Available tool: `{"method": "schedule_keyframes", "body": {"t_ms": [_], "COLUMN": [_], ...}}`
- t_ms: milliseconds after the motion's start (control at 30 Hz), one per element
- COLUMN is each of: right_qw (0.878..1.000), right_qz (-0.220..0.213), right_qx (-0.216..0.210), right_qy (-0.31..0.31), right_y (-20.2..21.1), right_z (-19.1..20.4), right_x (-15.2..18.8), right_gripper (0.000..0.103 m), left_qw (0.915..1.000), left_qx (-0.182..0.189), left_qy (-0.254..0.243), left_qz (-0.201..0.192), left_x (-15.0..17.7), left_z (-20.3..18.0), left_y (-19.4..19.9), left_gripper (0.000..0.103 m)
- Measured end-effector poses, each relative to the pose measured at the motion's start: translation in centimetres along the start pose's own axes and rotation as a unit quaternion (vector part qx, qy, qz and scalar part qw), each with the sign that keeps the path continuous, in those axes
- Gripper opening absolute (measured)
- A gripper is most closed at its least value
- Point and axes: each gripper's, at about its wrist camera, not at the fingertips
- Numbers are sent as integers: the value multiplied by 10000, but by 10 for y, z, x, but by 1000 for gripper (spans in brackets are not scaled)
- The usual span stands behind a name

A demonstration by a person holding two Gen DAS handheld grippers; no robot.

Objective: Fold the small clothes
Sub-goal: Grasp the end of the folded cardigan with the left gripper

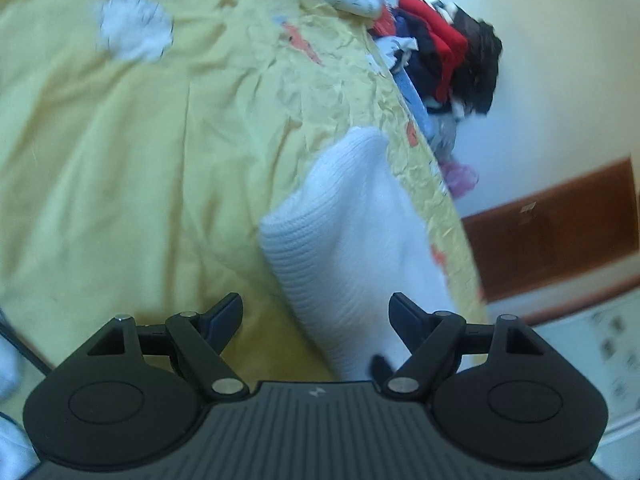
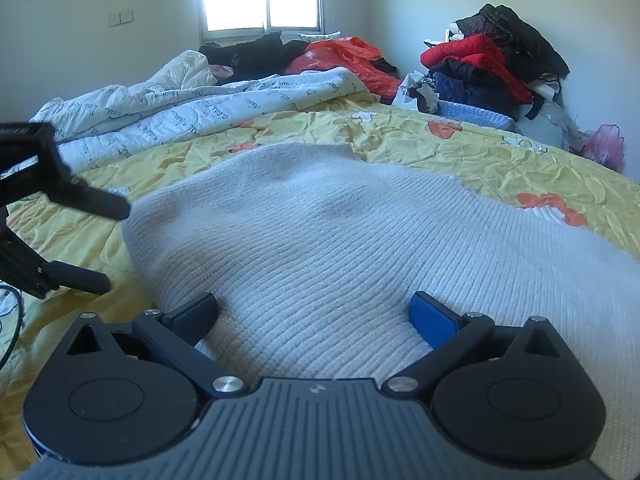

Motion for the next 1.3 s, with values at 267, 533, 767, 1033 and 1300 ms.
{"method": "schedule_keyframes", "body": {"t_ms": [267, 533, 767, 1033, 1300], "right_qw": [9999, 9998, 9998, 9998, 9910], "right_qz": [-42, -63, -68, -70, 13], "right_qx": [-61, -112, -125, -120, -551], "right_qy": [-81, -130, -141, -134, -1223], "right_y": [2, 3, 3, 3, 9], "right_z": [-2, -3, -3, -3, -37], "right_x": [1, 2, 2, 2, -39], "right_gripper": [101, 101, 101, 101, 96], "left_qw": [9989, 9957, 9831, 9740, 9065], "left_qx": [-213, -349, -553, -880, -1169], "left_qy": [231, -95, -869, -1250, -3478], "left_qz": [-355, -854, -1513, -1673, -2090], "left_x": [-10, -7, -1, -6, 33], "left_z": [-17, -28, -41, -40, -80], "left_y": [-32, -43, -61, -68, -61], "left_gripper": [79, 79, 80, 38, 26]}}
Point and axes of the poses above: each gripper's, at about its wrist camera, not at the fingertips, and y roughly against the way its jaws point, z to its left, x to its underside, and after that the axes turned 4 degrees about -z, right-handed
